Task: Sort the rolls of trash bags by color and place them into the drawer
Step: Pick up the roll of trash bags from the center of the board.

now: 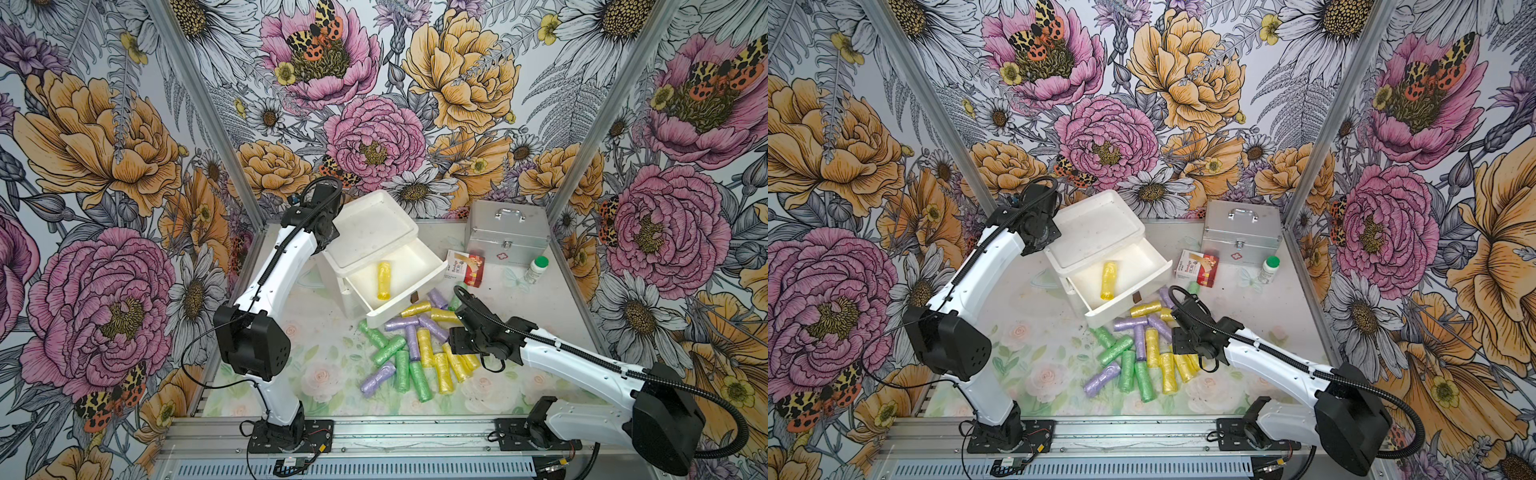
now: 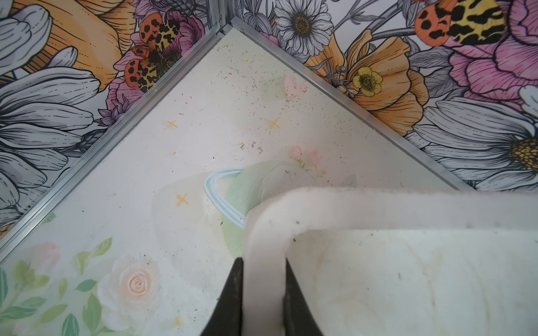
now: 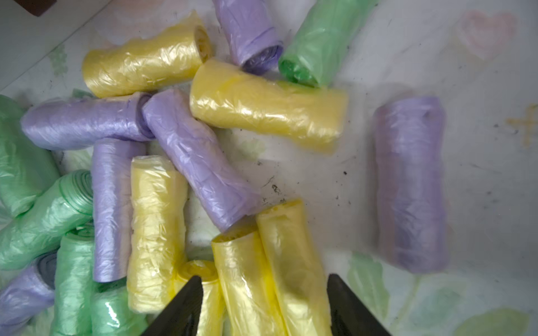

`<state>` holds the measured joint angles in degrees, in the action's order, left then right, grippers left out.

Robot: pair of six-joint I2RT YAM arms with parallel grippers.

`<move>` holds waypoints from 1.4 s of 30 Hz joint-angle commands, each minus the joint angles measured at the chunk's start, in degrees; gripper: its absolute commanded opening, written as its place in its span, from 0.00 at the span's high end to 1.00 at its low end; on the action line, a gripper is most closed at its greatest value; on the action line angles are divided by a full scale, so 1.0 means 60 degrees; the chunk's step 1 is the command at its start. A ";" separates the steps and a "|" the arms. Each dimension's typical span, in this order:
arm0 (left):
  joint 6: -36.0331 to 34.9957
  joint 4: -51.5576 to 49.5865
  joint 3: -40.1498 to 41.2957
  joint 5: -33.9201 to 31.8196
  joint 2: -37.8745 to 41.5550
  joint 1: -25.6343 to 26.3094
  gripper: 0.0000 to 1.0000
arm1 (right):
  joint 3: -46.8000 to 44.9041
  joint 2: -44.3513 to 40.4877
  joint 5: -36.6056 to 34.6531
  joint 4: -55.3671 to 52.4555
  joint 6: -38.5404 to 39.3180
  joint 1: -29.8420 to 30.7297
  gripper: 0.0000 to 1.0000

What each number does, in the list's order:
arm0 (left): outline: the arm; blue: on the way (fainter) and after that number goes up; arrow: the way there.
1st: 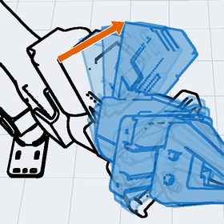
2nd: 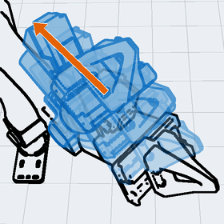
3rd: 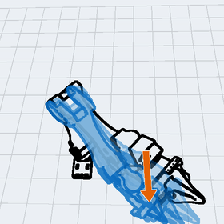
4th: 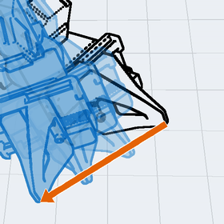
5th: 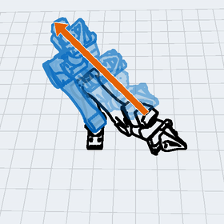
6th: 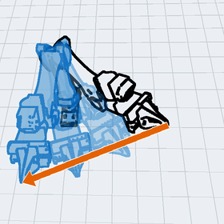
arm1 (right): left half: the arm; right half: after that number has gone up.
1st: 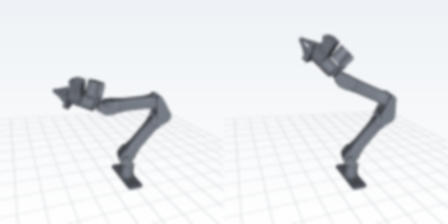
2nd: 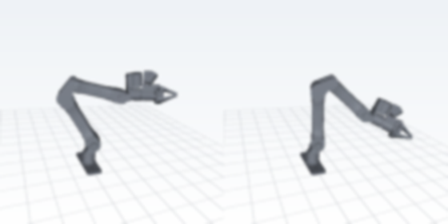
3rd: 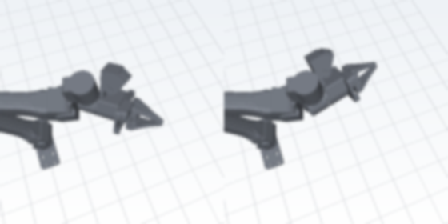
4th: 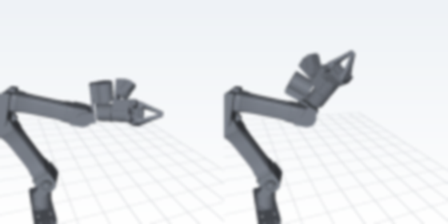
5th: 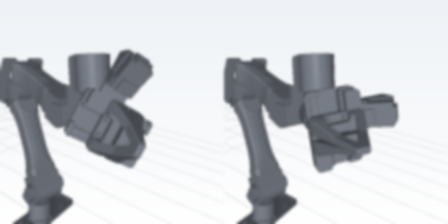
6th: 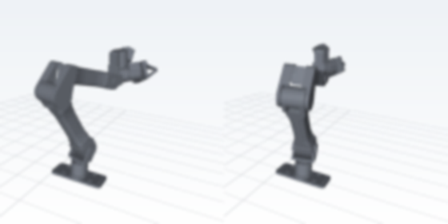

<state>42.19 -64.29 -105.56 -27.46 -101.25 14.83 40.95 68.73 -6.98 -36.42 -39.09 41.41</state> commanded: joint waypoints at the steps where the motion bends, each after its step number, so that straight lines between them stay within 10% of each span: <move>1: 0.1112 0.0095 0.0485 0.1604 -0.0829 -0.0055 1.00 | -0.0106 -0.0172 -0.0477 0.0109 0.0229 -0.0132 0.33; 21: 0.1149 0.0095 0.0645 0.1604 -0.0792 -0.0057 1.00 | -0.0948 0.1188 0.0646 0.1158 0.0652 -0.0844 0.54; 26: 0.1163 0.0095 0.0634 0.1632 -0.0850 -0.0049 1.00 | -0.0995 0.1288 0.0768 0.1294 0.0583 -0.0933 0.74; 42: 0.1112 0.0095 0.0436 0.1691 -0.0952 -0.0056 1.00 | 0.2270 -0.2216 0.1612 -0.0428 -0.1381 -0.1137 0.84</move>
<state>42.19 -64.25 -105.56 -27.46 -101.34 14.83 49.10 57.34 1.08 -37.63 -42.13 34.94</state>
